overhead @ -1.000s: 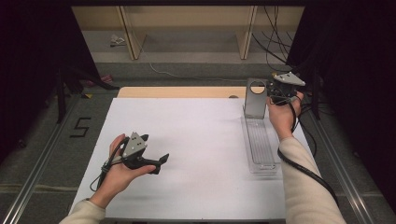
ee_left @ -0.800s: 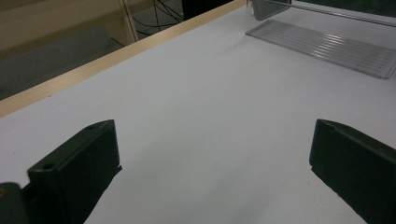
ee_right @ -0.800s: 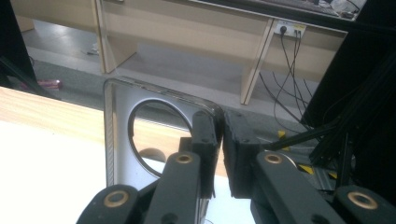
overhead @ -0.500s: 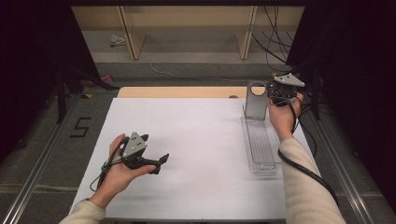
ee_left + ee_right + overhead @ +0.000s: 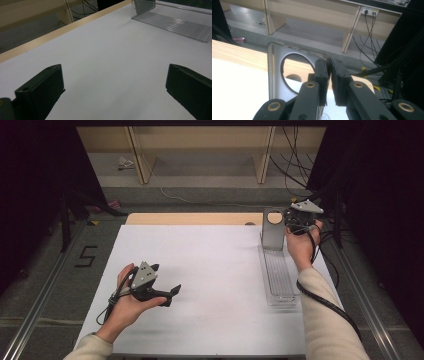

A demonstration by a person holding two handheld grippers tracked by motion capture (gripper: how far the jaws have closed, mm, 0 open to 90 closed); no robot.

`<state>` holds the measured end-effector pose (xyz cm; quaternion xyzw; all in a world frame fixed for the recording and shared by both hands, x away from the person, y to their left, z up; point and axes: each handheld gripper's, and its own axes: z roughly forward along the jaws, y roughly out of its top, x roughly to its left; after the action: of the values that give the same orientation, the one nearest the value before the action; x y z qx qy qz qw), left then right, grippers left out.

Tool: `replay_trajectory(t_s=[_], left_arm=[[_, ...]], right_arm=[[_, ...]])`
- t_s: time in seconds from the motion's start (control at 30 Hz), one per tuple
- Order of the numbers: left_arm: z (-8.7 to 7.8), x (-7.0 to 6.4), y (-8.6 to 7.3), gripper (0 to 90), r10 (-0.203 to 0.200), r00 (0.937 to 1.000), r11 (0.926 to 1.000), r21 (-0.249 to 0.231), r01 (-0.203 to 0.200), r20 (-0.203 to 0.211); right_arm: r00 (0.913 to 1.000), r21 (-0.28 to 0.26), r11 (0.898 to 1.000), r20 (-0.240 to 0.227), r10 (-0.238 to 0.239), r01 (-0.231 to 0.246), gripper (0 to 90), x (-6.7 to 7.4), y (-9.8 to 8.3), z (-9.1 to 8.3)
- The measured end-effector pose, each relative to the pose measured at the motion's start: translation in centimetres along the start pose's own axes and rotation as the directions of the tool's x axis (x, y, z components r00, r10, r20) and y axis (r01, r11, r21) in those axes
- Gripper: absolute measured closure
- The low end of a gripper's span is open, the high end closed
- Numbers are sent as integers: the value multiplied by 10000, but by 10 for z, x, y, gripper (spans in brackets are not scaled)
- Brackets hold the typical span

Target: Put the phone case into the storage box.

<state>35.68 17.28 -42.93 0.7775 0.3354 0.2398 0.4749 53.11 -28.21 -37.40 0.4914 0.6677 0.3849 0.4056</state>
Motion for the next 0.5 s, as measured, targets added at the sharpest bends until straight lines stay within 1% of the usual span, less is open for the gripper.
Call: replay_trajectory(t_s=[0.27,0.5], left_arm=[[0,0,0,11,-6,10000,10000,4,6,12],[0,0,0,11,14,10000,10000,13,-14,10]], right_arm=[[10000,101,9999,-10,-83,83,838,0,-4,2],[10000,147,9999,-19,-35,36,837,0,-6,3]])
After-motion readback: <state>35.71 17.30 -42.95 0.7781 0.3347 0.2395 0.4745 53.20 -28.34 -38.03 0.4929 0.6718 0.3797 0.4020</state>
